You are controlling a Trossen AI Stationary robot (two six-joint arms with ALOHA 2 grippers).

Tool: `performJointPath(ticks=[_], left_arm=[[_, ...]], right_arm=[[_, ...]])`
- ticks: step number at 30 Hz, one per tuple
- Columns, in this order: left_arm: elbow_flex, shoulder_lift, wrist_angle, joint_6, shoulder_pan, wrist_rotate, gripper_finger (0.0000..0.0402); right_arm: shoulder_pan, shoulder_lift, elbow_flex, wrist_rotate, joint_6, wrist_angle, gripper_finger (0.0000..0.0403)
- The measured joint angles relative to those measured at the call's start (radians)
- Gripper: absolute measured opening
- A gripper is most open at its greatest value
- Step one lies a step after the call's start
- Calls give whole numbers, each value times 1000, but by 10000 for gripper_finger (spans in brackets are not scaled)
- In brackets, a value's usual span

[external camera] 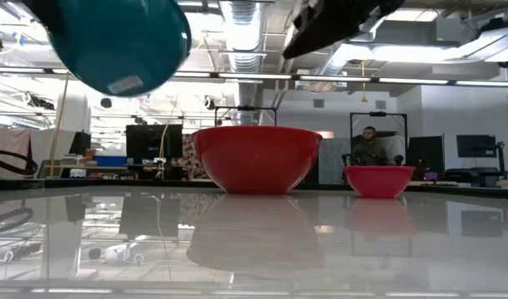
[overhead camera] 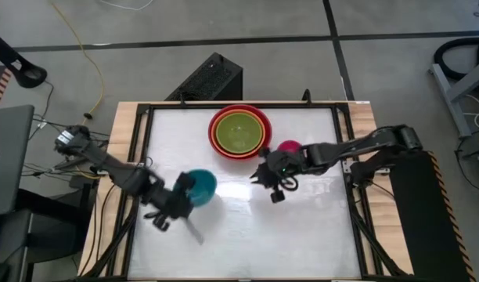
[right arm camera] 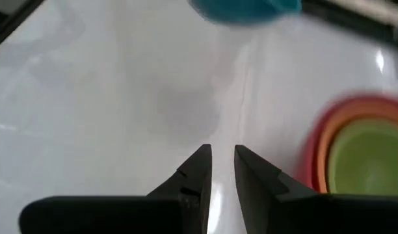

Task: Nest bowls inside each other
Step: Stack the blue bowl on top of the green bowl

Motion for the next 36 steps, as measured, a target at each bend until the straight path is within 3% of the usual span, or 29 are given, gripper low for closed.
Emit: performJointPath(ticks=[2, 5, 9, 13, 20, 29, 32, 36], left_arm=[[-12, 10, 11, 80, -71, -71, 5], [-26, 31, 41, 80, -148, -190, 5], [-25, 96, 83, 119, -175, -204, 5], [-4, 179, 82, 165, -179, -189, 5], [102, 298, 82, 252, -178, -165, 5], [175, 360, 99, 313, -171, -140, 4], [176, 359, 111, 316, -172, -139, 4], [182, 359, 111, 318, -170, -135, 4]], right_arm=[[32, 30, 0, 0, -80, 56, 88], [87, 77, 0, 1, -152, 199, 98], [153, 156, 37, 19, -212, 321, 136], [203, 238, 144, 151, -233, 268, 193], [256, 388, 329, 163, -305, 57, 252], [331, 497, 452, 189, -362, 2, 246], [340, 515, 471, 194, -354, -49, 217], [340, 519, 481, 215, -345, -77, 145]])
